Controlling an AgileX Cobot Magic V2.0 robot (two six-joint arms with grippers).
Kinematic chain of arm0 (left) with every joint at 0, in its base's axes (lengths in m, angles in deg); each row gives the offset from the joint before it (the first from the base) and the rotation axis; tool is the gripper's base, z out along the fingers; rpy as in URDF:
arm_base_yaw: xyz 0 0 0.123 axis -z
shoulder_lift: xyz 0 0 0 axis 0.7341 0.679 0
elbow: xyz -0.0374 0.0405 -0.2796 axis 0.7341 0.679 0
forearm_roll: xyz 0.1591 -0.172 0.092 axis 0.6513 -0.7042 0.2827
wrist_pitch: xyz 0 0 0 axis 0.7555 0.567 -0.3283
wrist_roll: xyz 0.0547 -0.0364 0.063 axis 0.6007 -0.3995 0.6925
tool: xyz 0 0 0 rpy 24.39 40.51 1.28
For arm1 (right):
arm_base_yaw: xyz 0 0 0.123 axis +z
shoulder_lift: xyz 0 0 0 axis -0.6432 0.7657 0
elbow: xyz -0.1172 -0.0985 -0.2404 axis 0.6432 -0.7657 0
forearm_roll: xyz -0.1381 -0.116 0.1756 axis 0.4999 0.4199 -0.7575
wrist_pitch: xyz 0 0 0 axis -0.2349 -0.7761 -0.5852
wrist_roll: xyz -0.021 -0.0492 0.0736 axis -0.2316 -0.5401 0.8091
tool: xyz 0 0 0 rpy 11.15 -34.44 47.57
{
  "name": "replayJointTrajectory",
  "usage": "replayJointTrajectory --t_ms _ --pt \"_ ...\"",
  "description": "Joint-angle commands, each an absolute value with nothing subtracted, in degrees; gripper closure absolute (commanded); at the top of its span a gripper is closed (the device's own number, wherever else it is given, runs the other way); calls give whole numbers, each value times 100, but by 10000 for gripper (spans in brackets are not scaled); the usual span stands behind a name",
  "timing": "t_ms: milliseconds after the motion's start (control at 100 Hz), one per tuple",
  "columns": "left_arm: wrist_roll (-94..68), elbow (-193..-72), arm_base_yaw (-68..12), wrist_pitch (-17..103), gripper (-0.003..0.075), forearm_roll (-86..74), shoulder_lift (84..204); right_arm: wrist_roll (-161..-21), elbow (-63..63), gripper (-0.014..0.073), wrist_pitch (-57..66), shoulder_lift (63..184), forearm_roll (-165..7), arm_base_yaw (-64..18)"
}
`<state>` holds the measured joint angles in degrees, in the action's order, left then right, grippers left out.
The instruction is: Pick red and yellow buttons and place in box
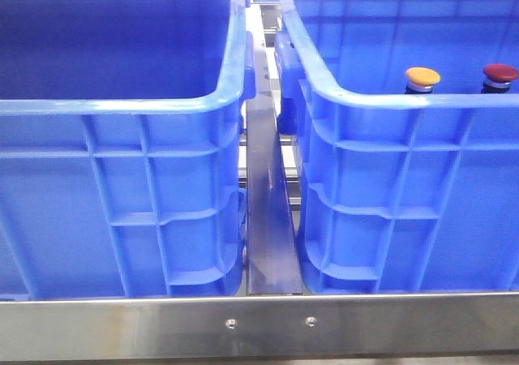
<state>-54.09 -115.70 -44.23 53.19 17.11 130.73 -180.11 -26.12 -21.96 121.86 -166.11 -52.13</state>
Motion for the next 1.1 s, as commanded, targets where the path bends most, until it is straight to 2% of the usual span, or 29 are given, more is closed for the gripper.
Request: replayJointTrajectory --t_ms 0,330,700,1090 --pt "-5463 -11510 -4689 4806 741 1681 12665 -17815 -2471 659 -2440 12027 -17243 -5087" --pt "-5463 -10797 -4921 4209 741 1695 11455 -17617 -2776 659 -1793 11105 -17243 -4797" --pt "-5463 -10493 -4921 4067 741 1695 10913 -17624 -3973 659 347 8950 -17243 -4797" --pt "-5463 -9953 -4921 3544 741 1672 10250 -17624 -4887 659 1043 6767 -17243 -4797"
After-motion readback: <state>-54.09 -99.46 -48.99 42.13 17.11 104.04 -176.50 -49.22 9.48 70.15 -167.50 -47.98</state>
